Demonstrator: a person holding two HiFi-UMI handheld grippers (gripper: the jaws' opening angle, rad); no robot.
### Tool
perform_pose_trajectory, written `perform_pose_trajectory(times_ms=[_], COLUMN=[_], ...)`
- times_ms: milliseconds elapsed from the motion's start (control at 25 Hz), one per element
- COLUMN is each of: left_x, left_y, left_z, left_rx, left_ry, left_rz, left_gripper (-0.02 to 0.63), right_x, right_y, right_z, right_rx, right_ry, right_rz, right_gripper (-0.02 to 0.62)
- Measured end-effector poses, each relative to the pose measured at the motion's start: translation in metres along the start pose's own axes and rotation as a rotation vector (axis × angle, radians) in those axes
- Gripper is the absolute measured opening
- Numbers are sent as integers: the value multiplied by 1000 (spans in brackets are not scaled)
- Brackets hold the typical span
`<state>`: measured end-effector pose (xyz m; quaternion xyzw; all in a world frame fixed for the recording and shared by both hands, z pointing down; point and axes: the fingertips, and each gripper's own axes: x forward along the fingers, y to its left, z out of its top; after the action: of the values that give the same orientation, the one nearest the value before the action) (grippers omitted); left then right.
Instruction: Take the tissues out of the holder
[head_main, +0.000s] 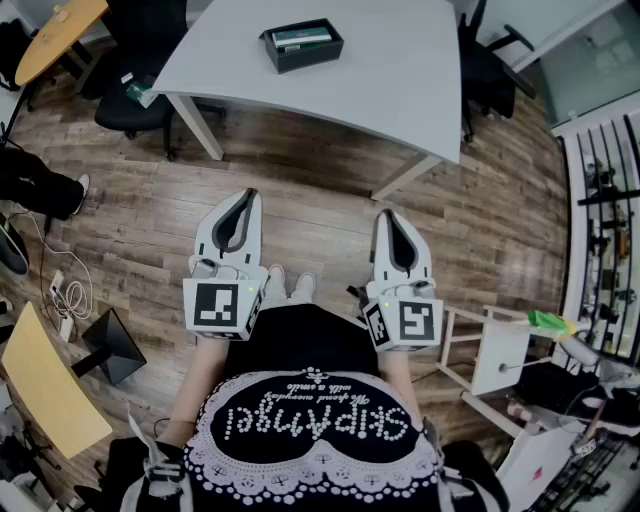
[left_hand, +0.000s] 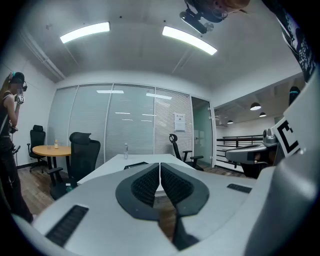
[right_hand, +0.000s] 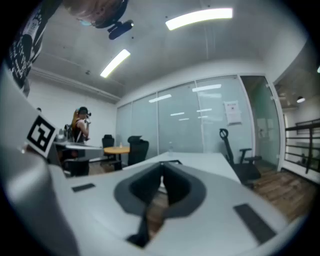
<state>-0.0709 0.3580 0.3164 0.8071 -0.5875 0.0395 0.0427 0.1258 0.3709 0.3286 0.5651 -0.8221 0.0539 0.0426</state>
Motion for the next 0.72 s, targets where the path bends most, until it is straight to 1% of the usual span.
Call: perform_pose_trajectory(times_ms=[120, 320, 720], left_x=[1, -1, -3], left_y=[0, -3, -1], left_z=[-2, -7, -8], left_rx=[2, -5, -10], left_ry=[-5, 11, 14], left_rz=[-8, -17, -4], left_gripper=[35, 35, 35], right_x=[2, 2, 2], right_y=[1, 4, 3], right_z=[3, 2, 2], right_rx=[-3, -5, -17], right_ry=[-4, -6, 4], right_rz=[5, 12, 16], right_gripper=[35, 35, 35])
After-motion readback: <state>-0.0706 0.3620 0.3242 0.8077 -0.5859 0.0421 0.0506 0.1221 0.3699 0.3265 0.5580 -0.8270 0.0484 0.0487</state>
